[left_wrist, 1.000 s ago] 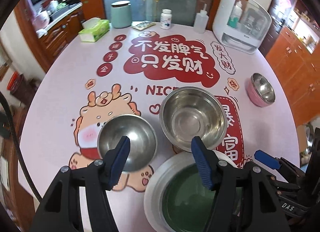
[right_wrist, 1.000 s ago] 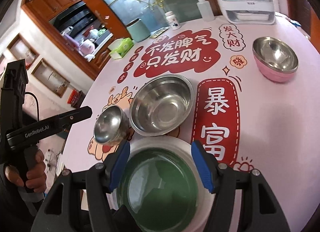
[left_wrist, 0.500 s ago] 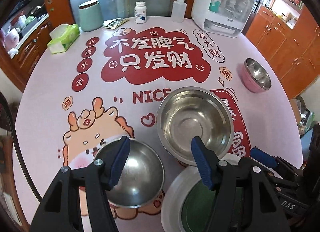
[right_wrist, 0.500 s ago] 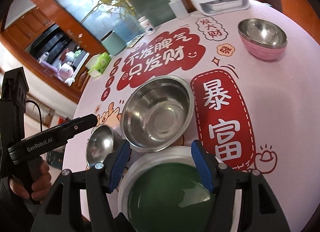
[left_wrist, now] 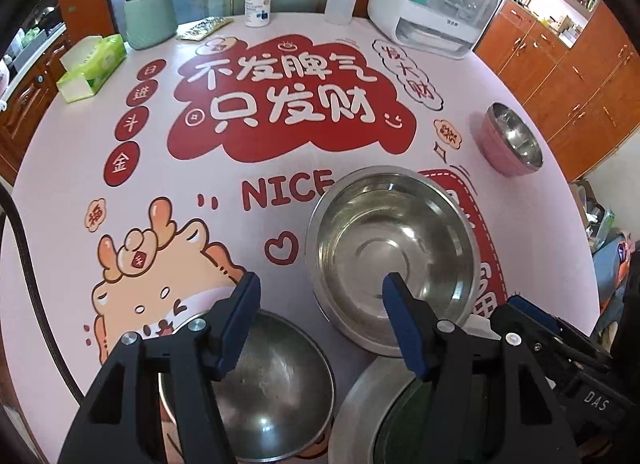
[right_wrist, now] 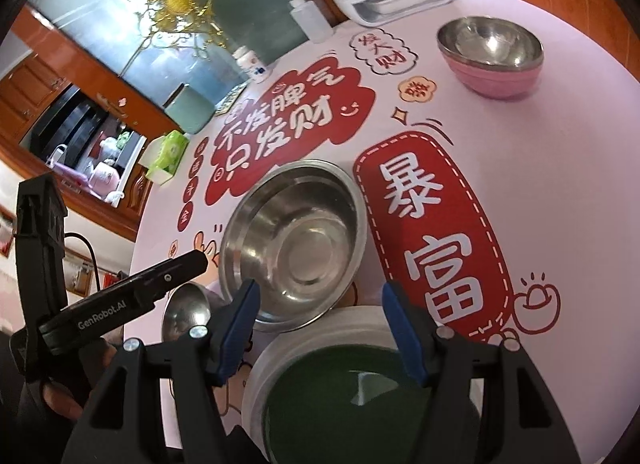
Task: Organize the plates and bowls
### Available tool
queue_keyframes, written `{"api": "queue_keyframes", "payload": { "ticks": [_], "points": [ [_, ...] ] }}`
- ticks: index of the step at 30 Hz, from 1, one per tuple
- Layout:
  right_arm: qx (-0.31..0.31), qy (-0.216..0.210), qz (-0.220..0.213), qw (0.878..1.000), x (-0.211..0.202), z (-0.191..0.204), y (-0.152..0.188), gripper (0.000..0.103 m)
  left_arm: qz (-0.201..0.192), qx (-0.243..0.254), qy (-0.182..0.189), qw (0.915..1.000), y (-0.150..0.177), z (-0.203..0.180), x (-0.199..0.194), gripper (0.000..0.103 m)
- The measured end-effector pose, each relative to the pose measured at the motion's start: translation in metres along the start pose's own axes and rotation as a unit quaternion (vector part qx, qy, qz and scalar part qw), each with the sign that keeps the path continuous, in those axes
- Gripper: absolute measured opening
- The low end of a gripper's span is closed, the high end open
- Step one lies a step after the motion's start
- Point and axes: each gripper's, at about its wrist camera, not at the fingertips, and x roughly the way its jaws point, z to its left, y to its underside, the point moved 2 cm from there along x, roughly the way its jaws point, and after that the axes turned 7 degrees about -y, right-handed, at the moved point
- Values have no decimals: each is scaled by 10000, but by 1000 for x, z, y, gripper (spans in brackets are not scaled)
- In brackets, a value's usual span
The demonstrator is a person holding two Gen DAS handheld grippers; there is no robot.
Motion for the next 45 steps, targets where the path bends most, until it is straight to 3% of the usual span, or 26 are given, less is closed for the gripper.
{"api": "queue_keyframes", "payload": {
  "ticks": [7,11,14,17,22,31,35,45],
  "points": [
    [70,-77,133,9999,11,-3,-2,63,142,53,58,9999,-6,-3,23,62],
    [46,-144,210,9997,18,-2,-4,52,279,113,101,9995,-8,-5,36,61],
    [56,-208,237,9995,24,-3,-5,45,357,114,155,9992,-9,-5,43,53],
    [92,-241,244,9994,29,-6,-7,45,408,114,209,9989,-8,-4,47,43],
    [247,-230,252,9991,35,-13,-10,30,450,187,235,9985,-10,-5,55,28],
    [303,-227,301,9988,41,-16,-11,20,437,192,236,9986,-10,-1,61,12],
    [320,-261,322,9986,41,-17,-11,15,347,248,234,9988,-11,0,59,12],
    [156,-403,113,9990,27,-11,-11,15,88,255,357,9990,-11,0,40,12]
  ]
}}
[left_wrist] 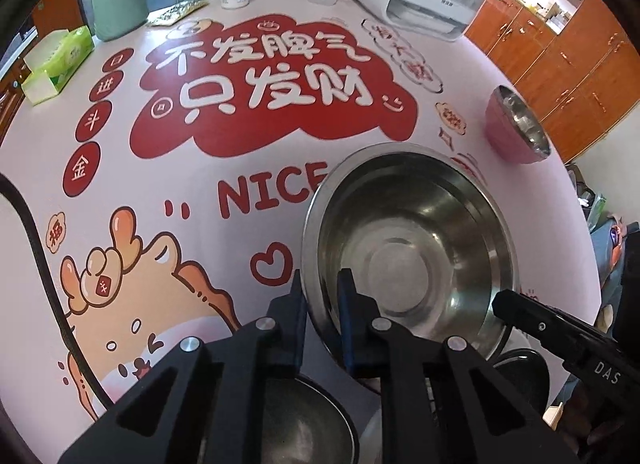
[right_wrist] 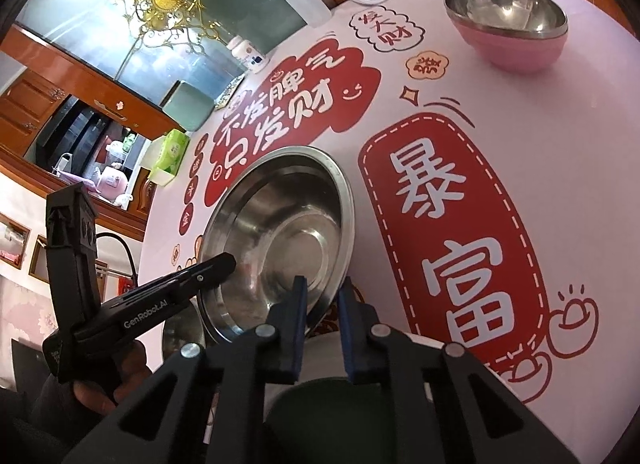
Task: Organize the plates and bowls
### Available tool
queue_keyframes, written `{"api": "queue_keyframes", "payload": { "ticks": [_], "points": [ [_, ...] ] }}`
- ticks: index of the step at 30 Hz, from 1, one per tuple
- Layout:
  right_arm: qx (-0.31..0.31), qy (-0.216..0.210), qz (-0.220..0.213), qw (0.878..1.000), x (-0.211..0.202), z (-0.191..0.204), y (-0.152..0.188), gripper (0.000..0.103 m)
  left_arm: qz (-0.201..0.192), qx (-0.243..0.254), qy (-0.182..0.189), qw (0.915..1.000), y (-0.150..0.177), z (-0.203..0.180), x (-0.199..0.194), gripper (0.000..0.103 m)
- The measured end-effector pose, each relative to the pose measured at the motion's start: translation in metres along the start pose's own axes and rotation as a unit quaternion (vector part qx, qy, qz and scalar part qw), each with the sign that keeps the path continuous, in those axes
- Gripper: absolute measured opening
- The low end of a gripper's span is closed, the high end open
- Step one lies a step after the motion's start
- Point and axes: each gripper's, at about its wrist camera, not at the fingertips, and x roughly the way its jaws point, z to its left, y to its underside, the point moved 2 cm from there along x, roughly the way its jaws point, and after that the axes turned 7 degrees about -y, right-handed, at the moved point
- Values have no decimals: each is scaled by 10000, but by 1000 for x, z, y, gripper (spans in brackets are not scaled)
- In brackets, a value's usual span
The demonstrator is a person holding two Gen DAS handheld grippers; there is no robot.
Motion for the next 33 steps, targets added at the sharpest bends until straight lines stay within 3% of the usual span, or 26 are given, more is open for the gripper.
{"api": "queue_keyframes", "payload": {
  "ticks": [17,33],
  "points": [
    [-642,-352,-296,9969,-40,35,16,15,-621,96,-57,9980,26,0,-74,13],
    [-1431,-976,72,9849,-57,73,35,15,-989,-800,-301,9914,93,20,-135,15]
  ]
}}
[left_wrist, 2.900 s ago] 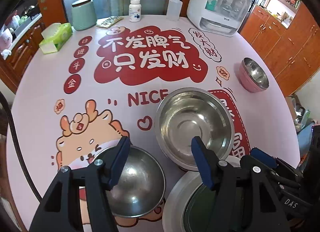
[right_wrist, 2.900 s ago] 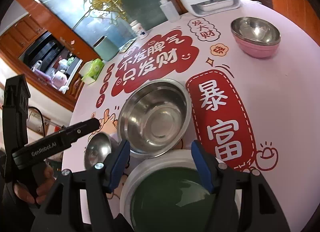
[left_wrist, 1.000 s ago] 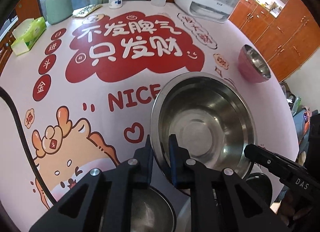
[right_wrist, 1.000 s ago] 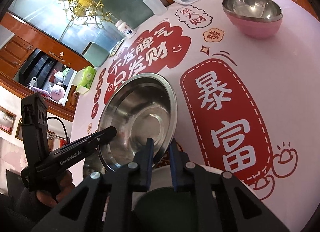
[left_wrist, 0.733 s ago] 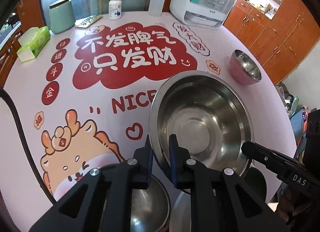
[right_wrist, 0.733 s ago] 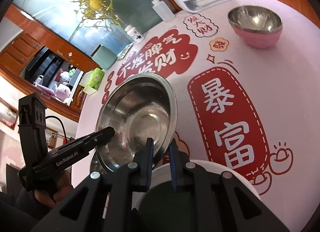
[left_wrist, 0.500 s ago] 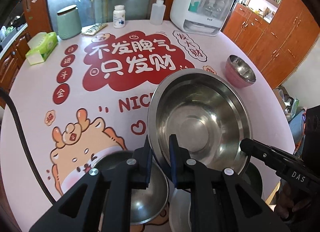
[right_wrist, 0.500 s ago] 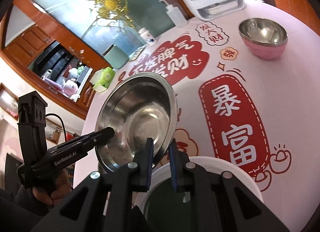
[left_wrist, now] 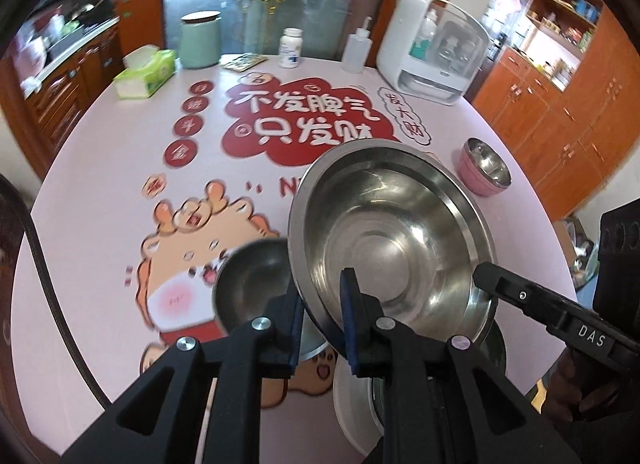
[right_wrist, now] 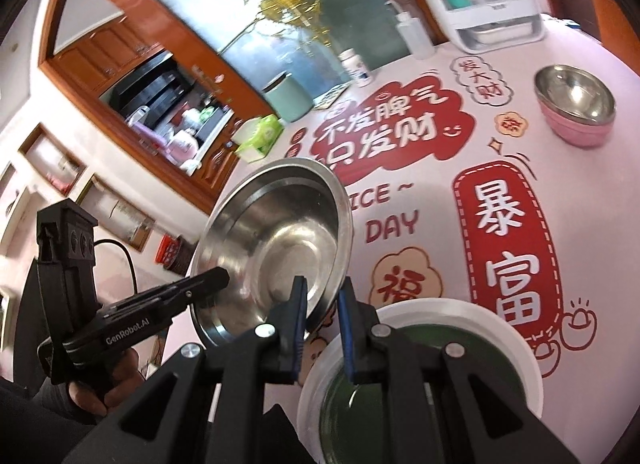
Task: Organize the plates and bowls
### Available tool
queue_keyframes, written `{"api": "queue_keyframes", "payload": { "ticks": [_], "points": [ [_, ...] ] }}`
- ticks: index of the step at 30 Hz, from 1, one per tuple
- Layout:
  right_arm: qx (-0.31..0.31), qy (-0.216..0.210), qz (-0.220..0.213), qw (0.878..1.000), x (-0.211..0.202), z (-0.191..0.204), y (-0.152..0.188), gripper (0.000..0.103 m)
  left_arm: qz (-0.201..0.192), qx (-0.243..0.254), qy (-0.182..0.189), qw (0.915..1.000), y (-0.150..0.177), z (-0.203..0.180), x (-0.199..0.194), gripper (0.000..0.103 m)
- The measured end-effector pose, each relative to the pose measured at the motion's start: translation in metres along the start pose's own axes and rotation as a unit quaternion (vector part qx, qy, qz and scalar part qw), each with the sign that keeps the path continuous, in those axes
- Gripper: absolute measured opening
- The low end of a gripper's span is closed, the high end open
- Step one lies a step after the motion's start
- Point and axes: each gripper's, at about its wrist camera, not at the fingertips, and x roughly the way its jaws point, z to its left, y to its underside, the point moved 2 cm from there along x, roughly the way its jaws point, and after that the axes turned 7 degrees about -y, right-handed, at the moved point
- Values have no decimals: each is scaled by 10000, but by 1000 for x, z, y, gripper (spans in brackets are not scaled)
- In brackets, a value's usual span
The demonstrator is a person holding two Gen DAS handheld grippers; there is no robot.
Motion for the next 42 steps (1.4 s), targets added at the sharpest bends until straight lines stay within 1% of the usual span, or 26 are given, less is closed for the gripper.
{"api": "queue_keyframes", "payload": {
  "ticks": [8,14,20,28,29,34,37,40,42],
  "points": [
    [-426,-417,510,9969,8,19,11,15,-99,-662,-331,9972,37,20,-29,16],
    [-761,-714,966,9898,19,33,20,15,-106,-1174,-636,9910,67,35,-44,16],
    [-1056,-985,1453,9788,32,45,32,15,-101,-1656,-937,9817,96,47,-58,16],
    [-1436,-1250,2216,9564,56,61,59,16,25,-2351,-1298,9633,142,64,-68,15],
    [-1477,-1267,2300,9535,59,62,61,17,48,-2439,-1339,9605,149,66,-69,15],
    [-1688,-1261,2632,9415,68,69,77,18,167,-2697,-1453,9518,170,74,-67,16],
    [-1807,-1162,2808,9354,76,73,85,18,345,-2805,-1513,9472,182,79,-60,16],
    [-1944,-965,2984,9295,81,75,94,19,507,-2801,-1544,9461,188,82,-53,16],
    [-1974,-832,3020,9289,84,75,98,20,649,-2785,-1513,9462,193,84,-46,16]
  ]
}}
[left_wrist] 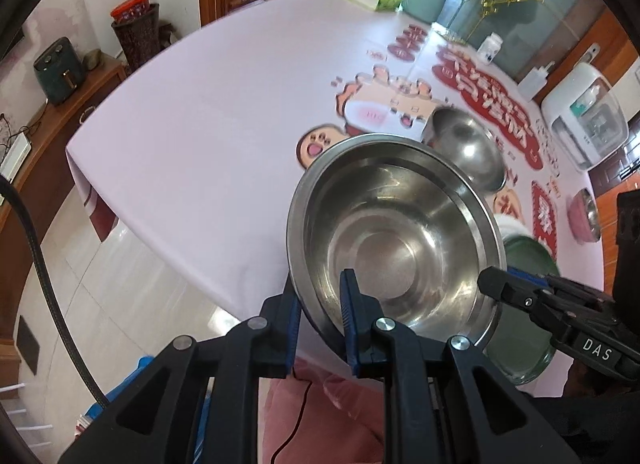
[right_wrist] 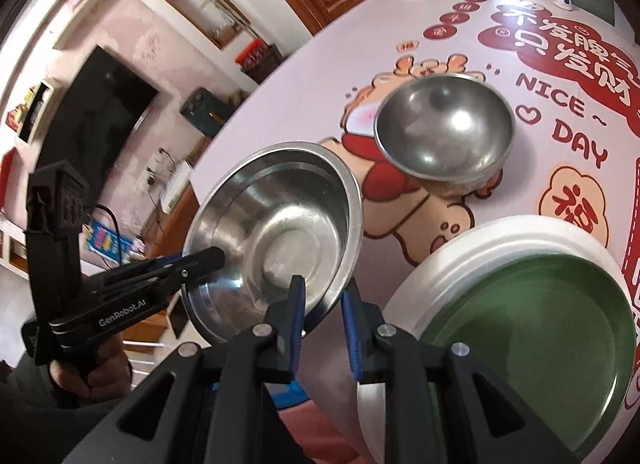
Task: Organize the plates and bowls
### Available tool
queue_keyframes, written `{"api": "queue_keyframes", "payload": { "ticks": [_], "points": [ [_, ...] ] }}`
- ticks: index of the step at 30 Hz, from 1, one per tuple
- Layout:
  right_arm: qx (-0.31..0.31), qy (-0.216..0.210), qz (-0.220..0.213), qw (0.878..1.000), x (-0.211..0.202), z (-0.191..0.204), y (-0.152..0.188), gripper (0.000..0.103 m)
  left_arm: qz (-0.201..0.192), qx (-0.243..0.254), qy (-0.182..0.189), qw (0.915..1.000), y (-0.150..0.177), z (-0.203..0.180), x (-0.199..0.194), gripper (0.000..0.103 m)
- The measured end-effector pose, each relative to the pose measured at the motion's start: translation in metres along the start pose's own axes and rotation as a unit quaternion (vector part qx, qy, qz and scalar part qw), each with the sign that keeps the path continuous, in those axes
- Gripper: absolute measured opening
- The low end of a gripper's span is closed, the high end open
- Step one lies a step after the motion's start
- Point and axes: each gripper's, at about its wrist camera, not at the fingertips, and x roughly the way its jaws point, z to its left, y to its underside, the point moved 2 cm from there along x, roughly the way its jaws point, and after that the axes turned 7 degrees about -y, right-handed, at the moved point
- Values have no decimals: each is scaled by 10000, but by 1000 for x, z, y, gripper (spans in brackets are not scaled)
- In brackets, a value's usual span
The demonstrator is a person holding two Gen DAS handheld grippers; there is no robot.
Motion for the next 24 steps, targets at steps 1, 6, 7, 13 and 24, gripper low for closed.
{"api": "queue_keyframes", "payload": {
  "ticks": [1,6,7,13,24],
  "points": [
    [8,87,64,9999,3,0,0,20,49,5,11,10000,1,1,3,16],
    [100,317,221,9992,15,-3,0,21,293,179,35,9994,-1,3,19,16],
    [128,356,226,9990,16,-4,0,21,325,220,41,9992,-2,3,22,16],
    [309,581,207,9976,23,-6,-3,22,561,531,131,9969,-15,0,41,17],
    [525,836,21,9951,32,-4,-11,24,681,1319,197,9887,-48,-9,58,23]
  ]
}}
